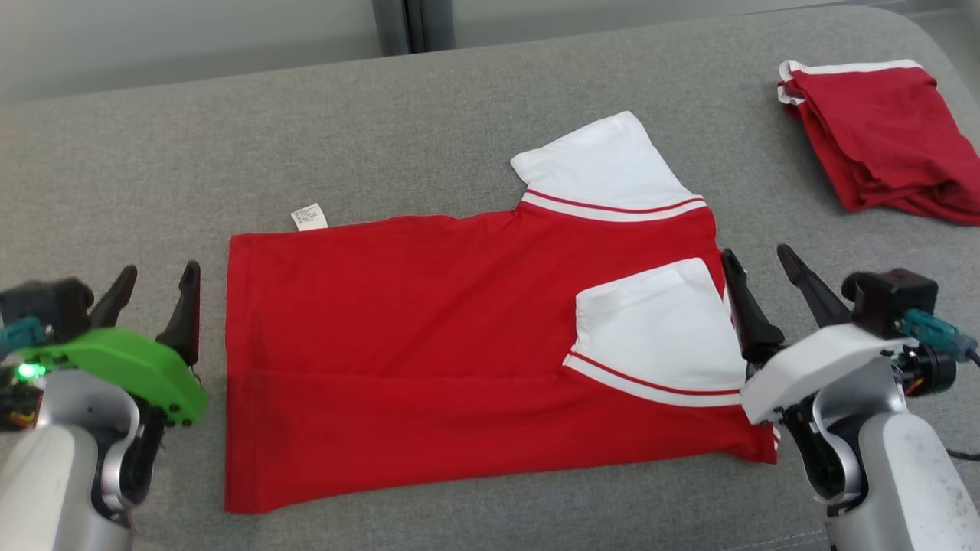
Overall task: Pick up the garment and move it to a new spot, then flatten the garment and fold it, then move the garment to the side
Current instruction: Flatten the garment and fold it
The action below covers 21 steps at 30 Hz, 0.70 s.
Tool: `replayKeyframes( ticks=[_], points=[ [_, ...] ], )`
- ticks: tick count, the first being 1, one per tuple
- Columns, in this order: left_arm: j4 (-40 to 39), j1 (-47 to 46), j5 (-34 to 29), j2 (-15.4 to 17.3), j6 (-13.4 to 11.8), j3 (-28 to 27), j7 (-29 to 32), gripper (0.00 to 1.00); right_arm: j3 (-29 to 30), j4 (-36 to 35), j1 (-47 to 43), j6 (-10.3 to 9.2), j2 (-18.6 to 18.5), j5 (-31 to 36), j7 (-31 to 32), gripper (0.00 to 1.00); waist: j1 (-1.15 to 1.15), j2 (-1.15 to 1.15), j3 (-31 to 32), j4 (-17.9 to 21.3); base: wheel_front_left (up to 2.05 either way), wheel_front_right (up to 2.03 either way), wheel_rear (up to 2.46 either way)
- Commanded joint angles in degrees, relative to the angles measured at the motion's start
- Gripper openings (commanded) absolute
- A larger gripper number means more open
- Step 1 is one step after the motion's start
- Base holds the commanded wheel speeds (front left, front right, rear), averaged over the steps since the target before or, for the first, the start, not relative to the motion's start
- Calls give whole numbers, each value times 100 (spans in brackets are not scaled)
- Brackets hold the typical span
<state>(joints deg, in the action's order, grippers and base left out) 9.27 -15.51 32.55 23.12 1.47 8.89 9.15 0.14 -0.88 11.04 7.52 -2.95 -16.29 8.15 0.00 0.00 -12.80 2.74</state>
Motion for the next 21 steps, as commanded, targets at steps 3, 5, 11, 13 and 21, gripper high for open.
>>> replayKeyframes(
  ticks=[3, 5, 11, 13, 21],
  points=[
    [516, -718, -112, 72, 189, 261, 307, 100, -226, 6, 393, -7, -117, 19, 107, 100, 0, 0, -448, 103, 0, 0, 0],
    [827, -1053, -180, 69, 279, 423, 451, 100, -355, 56, 575, -7, -175, -8, 144, 100, 0, 0, -602, 136, 0, 0, 0],
    [1576, -1721, -368, 83, 408, 757, 589, 100, -616, 266, 921, -7, -349, -83, 178, 100, 0, 0, -879, 203, 0, 0, 0],
    [1776, -1864, -399, 83, 447, 836, 589, 100, -661, 325, 979, -7, -391, -116, 149, 100, 0, 0, -906, 215, 0, 0, 0],
    [2388, -2276, -458, 77, 504, 1056, 708, 100, -766, 486, 1079, -7, -484, -201, 99, 100, 0, 0, -955, 226, 0, 0, 0]
  ],
)
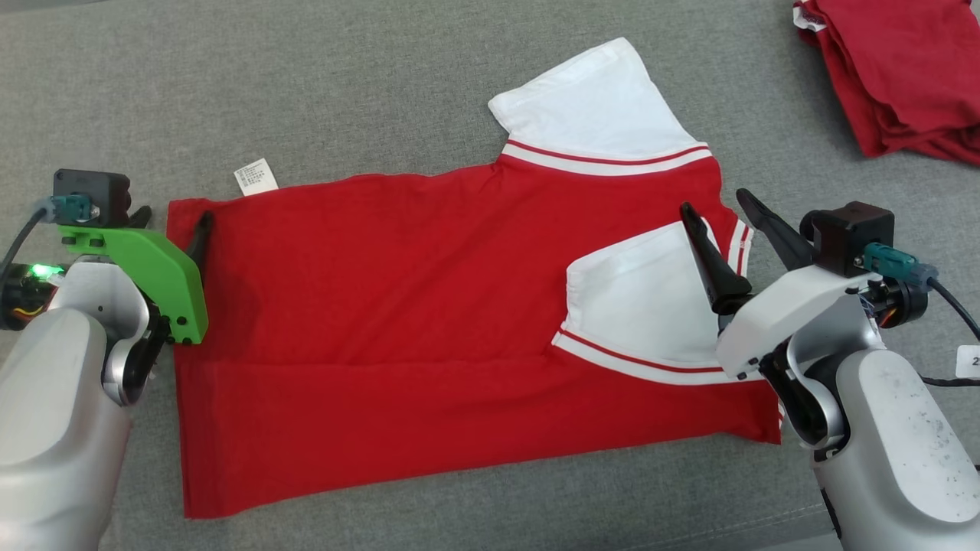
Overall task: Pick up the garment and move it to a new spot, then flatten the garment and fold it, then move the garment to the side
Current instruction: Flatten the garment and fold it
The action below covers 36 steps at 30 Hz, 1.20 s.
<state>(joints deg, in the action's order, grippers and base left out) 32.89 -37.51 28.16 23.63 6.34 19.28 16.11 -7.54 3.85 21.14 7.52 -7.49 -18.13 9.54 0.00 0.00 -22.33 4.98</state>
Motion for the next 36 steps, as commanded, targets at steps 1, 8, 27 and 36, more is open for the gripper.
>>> replayKeyframes(
  ticks=[1, 8, 27, 36],
  points=[
    [79, -112, -16, 25, 20, 54, 53, 100, -9, 23, 79, -7, -39, -29, -43, 100, 0, 0, -5, 5, 0, 0, 0],
    [380, -295, 168, 2, 91, 270, 192, 100, -136, 72, 239, -7, -146, -80, 58, 100, 0, 0, -46, 19, 0, 0, 0],
    [144, -655, 623, -168, 116, 770, -745, 0, -356, 1480, 2370, -7, -706, 23, 688, 100, 0, 0, -294, -532, 0, 0, 0],
    [-368, -731, 592, -447, 116, 936, -1306, 0, -308, 3196, 3699, -7, -864, 249, 1143, 100, 0, 0, -672, -1086, 0, 0, 0]
  ],
)
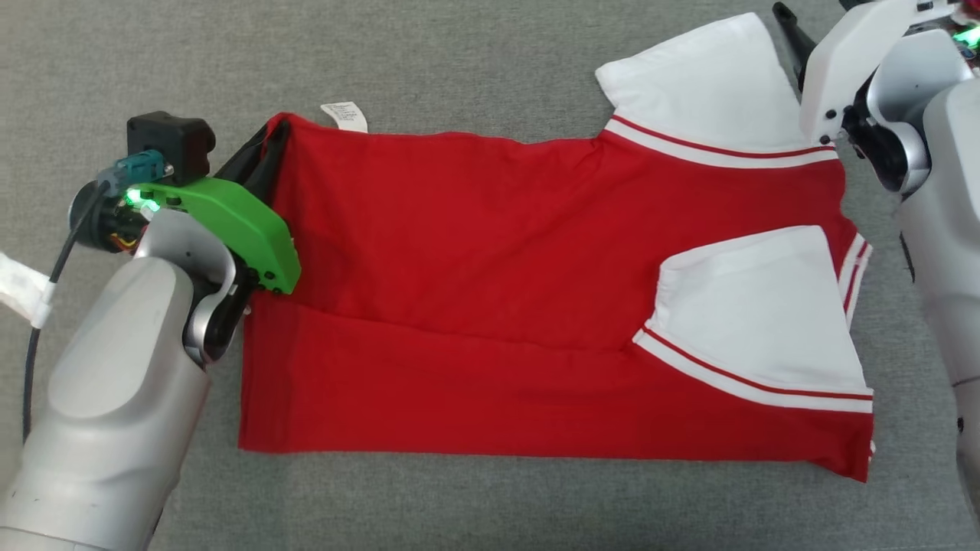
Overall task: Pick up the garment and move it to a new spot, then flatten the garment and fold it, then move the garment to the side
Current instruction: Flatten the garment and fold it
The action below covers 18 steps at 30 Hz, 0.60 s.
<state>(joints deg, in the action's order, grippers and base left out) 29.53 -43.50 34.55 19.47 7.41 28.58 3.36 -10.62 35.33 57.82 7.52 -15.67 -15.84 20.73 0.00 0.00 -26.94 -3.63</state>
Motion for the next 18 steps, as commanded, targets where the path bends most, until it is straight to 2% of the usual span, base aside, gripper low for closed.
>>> replayKeyframes(
  ticks=[1, 5, 12, 14, 16, 17, 18],
  points=[
    [-66, -134, -46, -67, 8, 14, -92, 0, -33, 234, 146, -7, -67, 54, 51, 100, 0, 0, -249, -278, 0, 0, 0],
    [-129, -177, -83, -174, 6, 73, -231, 0, -195, 817, 502, -7, -81, 115, 156, 100, 0, 0, -364, -398, 0, 0, 0],
    [-122, -234, -116, -208, 5, 130, -347, 0, -639, 1436, 696, -3, 35, -215, 376, 100, 0, 0, -461, -414, 0, 0, 0],
    [-94, -241, -113, -193, 5, 132, -373, 0, -789, 1498, 720, -1, 68, -324, 351, 39, 0, 0, -472, -394, 0, 0, 0],
    [-64, -262, -104, -170, 5, 133, -396, 0, -915, 1546, 740, 12, 68, -428, 330, 5, 0, 0, -469, -366, 0, 0, 0],
    [-45, -273, -95, -156, 5, 132, -393, 0, -989, 1565, 763, 12, 60, -465, 304, 0, 0, 0, -464, -348, 0, 0, 0],
    [-30, -289, -84, -143, 5, 132, -394, 0, -1046, 1577, 799, 10, 31, -469, 243, 0, 0, 0, -456, -330, 0, 0, 0]
  ],
)
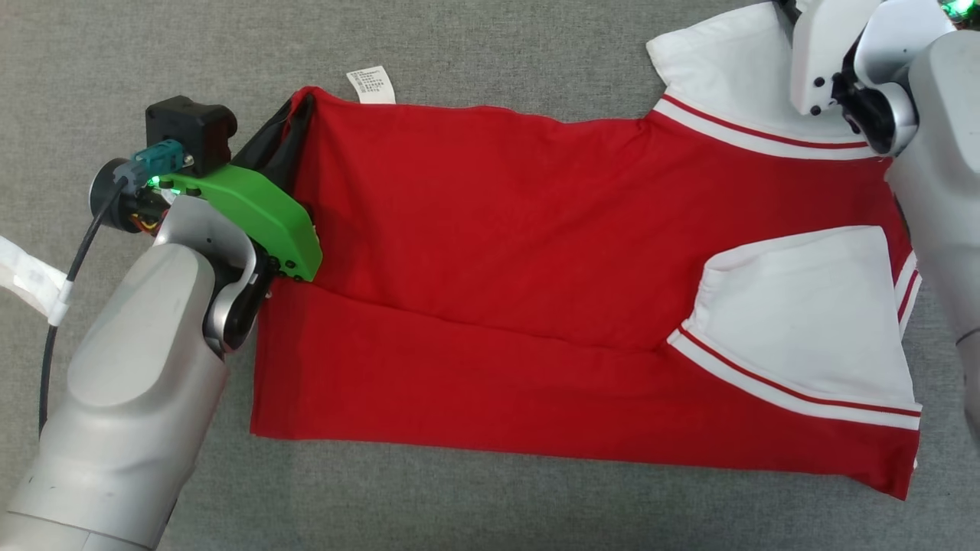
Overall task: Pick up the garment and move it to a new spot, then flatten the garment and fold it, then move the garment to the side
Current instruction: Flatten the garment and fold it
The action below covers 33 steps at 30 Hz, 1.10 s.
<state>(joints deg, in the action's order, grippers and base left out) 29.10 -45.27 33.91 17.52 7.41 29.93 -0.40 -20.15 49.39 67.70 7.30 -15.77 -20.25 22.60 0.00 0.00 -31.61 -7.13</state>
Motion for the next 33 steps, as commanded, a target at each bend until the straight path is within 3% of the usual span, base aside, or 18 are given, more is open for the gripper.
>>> replayKeyframes(
  ticks=[1, 11, 19, 28, 33],
  points=[
    [24, -127, -9, 62, 5, -5, -22, 0, -121, 180, -159, 31, 24, -37, 1, 0, 0, 0, 18, 35, 0, 0, 0],
    [343, -209, 136, 168, -4, -137, -138, 0, -111, 396, 163, 15, 107, -40, -1030, 0, 0, 0, 290, 216, 0, 0, 0],
    [686, 11, 345, 285, 2, -177, -265, 0, -342, 223, -187, 15, 179, -527, -1762, 0, 0, 0, 736, 412, 0, 0, 0],
    [362, 893, 663, 455, 8, -226, -832, 0, -1033, -1225, -1509, 15, -366, -1453, -2335, 0, 0, 0, 1295, 577, 0, 0, 0],
    [-38, 1592, 789, 501, -87, -350, -1168, 0, -1057, -2130, -2446, 15, -707, -1690, -2433, 0, 0, 0, 1587, 607, 0, 0, 0]
  ],
)
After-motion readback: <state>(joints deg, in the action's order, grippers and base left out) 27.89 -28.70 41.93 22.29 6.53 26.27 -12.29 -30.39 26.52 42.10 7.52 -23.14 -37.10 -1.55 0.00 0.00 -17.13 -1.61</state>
